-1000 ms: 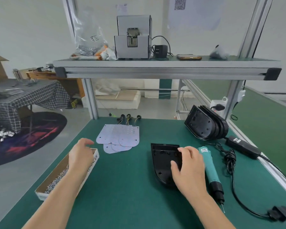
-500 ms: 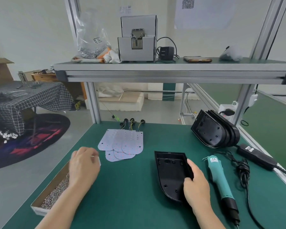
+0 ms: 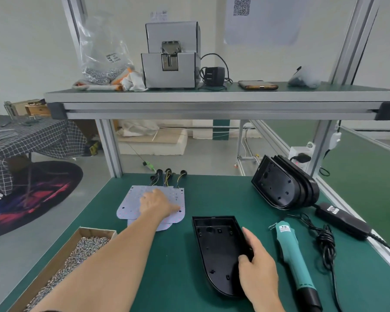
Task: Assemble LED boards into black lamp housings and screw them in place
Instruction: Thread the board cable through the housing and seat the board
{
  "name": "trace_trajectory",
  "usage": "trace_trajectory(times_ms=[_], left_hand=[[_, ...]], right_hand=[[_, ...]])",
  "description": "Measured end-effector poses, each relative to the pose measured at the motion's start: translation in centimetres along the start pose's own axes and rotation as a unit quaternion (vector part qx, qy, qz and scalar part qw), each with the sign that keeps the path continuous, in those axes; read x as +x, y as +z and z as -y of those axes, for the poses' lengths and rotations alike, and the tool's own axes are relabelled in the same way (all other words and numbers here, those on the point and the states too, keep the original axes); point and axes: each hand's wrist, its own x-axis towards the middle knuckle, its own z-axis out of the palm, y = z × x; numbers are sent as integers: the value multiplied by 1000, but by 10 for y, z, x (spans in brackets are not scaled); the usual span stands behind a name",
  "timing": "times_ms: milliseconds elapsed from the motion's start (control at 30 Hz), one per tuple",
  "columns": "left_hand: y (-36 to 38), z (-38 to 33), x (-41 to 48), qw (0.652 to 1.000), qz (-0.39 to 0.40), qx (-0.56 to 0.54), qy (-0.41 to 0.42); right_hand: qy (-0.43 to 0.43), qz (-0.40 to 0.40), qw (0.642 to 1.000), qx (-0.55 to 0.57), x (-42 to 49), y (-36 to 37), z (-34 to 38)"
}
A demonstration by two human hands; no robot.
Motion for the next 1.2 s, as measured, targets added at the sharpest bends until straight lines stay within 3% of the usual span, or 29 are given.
trace_trajectory(times_ms=[100, 200, 300, 467, 600, 667, 900, 1067, 1200], left_hand=[[-2, -4, 8, 998, 45, -22, -47], [-5, 1, 19, 971, 108, -204, -63], [-10, 6, 12, 931, 114, -340, -77], [-30, 9, -35, 830, 181, -526, -43], [-45, 20, -75, 727, 190, -659, -11], [-50, 29, -91, 692, 178, -699, 1], [-55, 51, -138, 685, 72, -722, 60], [-44, 60, -181, 637, 209, -732, 119], [-36, 62, -212, 632, 303, -683, 207]], right_hand=[[2, -2, 1000, 12, 2, 0, -2], [5, -3, 1000, 24, 4, 1, -5], [6, -1, 999, 41, 5, 1, -6], [3, -2, 999, 39, 5, 0, -5], [-6, 11, 999, 46, 4, -1, -6], [-13, 18, 998, 54, 4, -1, -7], [-18, 10, 998, 67, -6, -4, -8], [-9, -32, 999, 30, -22, 8, -4], [-37, -4, 999, -30, -24, 11, 3]])
